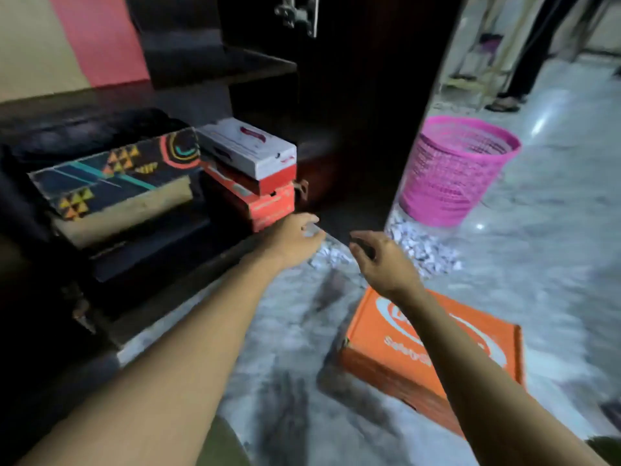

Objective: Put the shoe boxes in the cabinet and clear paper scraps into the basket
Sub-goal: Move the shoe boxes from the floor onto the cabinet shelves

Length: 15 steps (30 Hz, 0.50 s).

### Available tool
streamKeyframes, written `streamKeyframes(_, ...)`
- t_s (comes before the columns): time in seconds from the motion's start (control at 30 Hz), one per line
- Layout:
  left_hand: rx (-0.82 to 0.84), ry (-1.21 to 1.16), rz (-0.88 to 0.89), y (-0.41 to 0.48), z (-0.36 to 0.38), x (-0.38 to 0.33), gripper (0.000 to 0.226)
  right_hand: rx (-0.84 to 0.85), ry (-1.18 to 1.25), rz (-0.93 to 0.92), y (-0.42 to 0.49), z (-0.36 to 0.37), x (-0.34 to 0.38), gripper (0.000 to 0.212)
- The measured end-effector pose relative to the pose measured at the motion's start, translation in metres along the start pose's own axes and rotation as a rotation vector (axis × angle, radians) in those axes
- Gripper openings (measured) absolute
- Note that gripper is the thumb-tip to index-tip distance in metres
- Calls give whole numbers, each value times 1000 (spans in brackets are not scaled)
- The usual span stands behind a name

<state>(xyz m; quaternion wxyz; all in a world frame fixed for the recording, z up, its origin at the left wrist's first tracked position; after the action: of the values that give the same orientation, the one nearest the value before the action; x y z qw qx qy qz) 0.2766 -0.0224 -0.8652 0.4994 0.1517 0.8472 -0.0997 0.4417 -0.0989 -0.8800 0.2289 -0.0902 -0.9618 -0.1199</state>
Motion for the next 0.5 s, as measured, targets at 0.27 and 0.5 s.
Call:
streamKeyframes(0.27, 264, -80, -140, -48, 180, 49, 46, 155, -156, 419, -104, 17, -146, 41)
streamKeyframes(0.5, 298, 116, -293, -78, 234, 109, 94, 430, -326, 775, -161, 57, -230, 82)
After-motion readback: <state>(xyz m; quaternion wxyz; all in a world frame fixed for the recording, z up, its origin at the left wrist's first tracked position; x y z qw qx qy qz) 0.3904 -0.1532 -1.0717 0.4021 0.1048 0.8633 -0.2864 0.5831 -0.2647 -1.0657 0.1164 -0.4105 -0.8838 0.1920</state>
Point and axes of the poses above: each hand's wrist, its own y-axis towards the middle knuckle, its own z-axis out of the palm, x = y × z, the point moved 9 cm from there along y, towards the middle knuckle, and after that the axes turned 13 degrees about -y, right-handed, at the moved point
